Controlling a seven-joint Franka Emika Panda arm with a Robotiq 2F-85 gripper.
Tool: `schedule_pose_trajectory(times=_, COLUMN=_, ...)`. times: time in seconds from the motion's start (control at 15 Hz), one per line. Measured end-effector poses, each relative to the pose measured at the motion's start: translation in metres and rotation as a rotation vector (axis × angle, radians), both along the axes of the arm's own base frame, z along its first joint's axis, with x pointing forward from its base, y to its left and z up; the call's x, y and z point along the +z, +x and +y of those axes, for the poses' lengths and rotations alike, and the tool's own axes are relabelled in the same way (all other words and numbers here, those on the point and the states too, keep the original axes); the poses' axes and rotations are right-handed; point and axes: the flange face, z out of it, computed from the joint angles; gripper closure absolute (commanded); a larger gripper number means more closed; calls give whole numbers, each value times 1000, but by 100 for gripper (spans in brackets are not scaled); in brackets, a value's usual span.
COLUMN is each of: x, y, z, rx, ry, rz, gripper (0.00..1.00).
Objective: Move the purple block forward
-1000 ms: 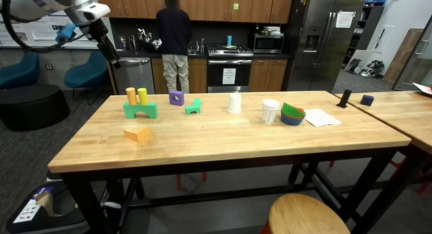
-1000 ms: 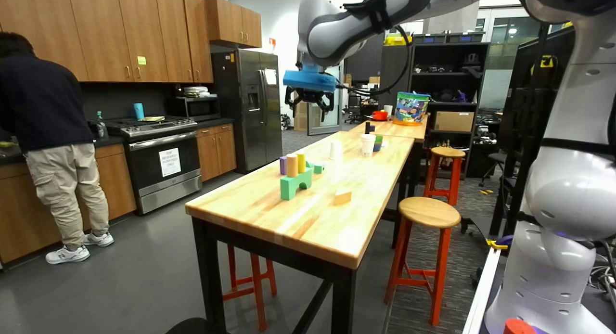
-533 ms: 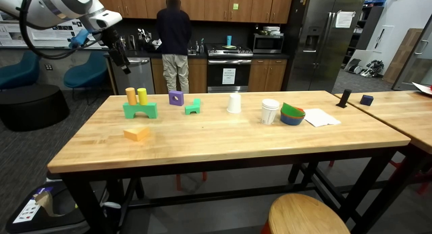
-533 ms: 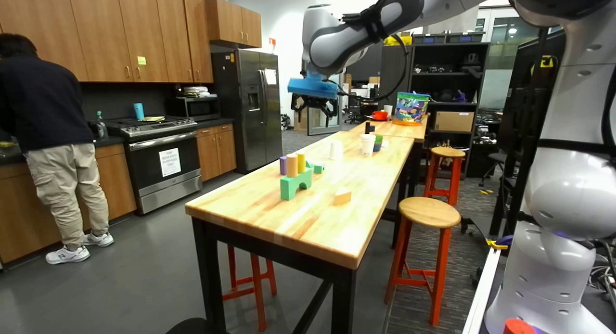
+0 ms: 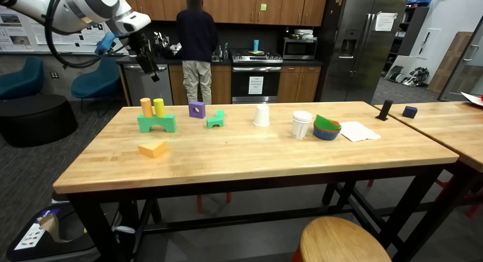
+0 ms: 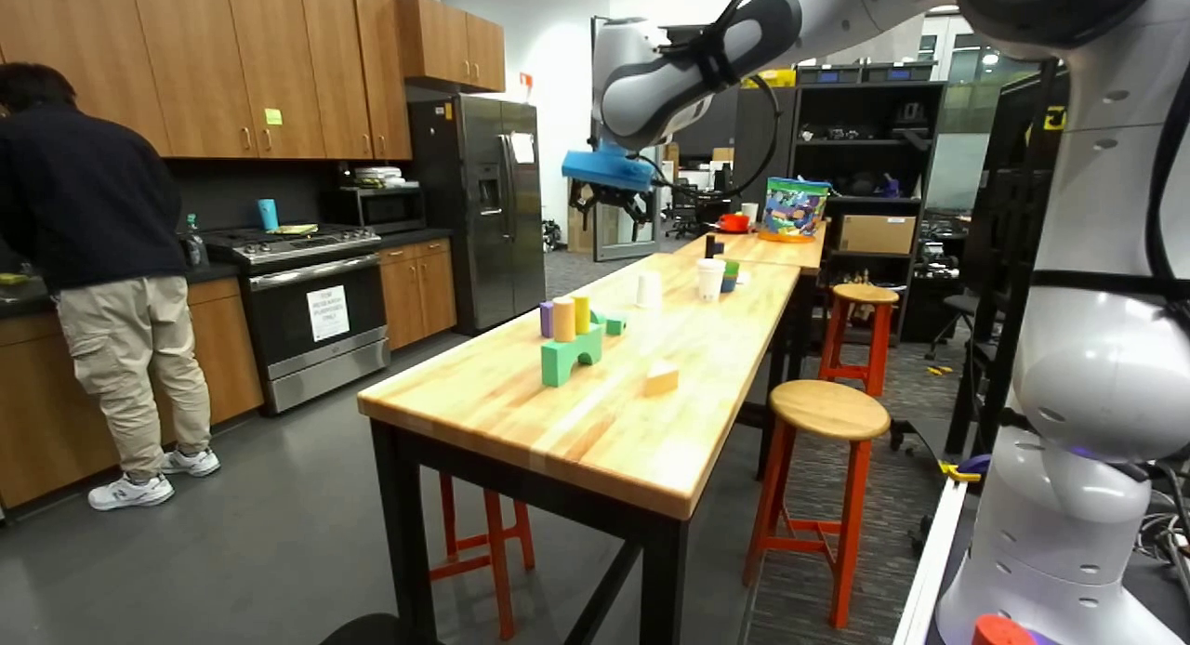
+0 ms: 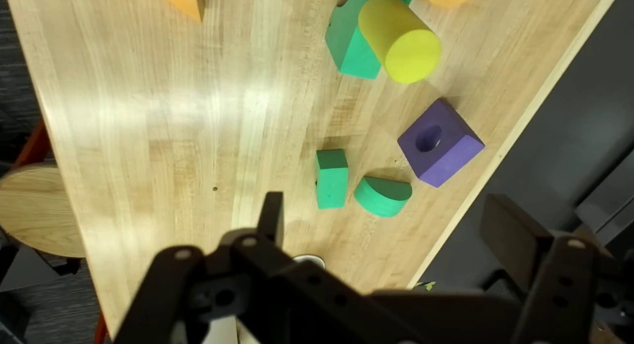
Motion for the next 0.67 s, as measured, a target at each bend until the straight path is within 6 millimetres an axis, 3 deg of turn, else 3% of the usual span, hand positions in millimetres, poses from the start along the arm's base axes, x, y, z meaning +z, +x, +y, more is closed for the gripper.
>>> schedule_pose_trajectory(times=0.67, x=-4, y=37, z=-10, rx=-16, ry=-5, rz=-12, gripper=0)
